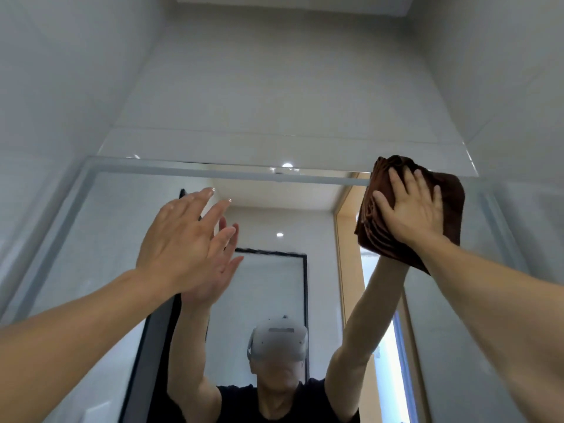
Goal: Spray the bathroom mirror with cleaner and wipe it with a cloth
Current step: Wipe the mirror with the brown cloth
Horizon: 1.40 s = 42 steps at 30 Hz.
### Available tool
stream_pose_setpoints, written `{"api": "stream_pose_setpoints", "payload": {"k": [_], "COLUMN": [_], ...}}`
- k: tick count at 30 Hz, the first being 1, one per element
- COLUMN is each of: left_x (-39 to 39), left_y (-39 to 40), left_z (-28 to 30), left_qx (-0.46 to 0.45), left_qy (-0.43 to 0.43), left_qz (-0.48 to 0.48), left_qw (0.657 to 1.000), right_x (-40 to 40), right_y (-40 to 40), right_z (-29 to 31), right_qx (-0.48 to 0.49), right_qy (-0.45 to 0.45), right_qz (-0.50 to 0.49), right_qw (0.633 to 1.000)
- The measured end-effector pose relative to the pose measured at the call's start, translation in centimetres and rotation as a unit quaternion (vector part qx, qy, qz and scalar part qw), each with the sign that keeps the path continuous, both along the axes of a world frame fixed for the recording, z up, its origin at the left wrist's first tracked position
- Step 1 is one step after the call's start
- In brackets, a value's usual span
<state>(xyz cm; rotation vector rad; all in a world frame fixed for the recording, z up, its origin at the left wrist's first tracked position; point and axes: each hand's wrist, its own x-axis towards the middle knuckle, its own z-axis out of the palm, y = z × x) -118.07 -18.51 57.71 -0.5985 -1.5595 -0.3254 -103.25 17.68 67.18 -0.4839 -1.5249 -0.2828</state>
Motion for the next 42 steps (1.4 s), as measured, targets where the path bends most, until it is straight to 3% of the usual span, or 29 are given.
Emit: {"api": "stream_pose_setpoints", "payload": {"k": [16,26,35,39,42], "left_x": [-6.5,-6.6,-5.8,-6.2,-6.4], "left_y": [-12.7,-18.5,-21.2,-20.4,-19.5], "left_z": [-1.4,-0.1,-2.8,-7.0,-11.7], "left_qx": [0.073,0.13,0.166,0.181,0.226], "left_qy": [-0.059,-0.017,-0.002,-0.032,-0.056], "left_qz": [0.031,-0.02,-0.049,-0.052,-0.108], "left_qw": [0.995,0.991,0.985,0.982,0.967], "right_x": [-17.8,-24.1,-27.2,-27.0,-26.6], "right_y": [-28.9,-39.3,-44.4,-44.6,-44.8], "right_z": [2.1,1.8,-4.7,-10.0,-15.3], "right_qx": [0.193,0.237,0.246,0.228,0.234], "right_qy": [-0.1,-0.133,-0.165,-0.156,-0.168], "right_qz": [0.051,0.063,0.096,0.1,0.118], "right_qw": [0.975,0.96,0.95,0.956,0.95]}}
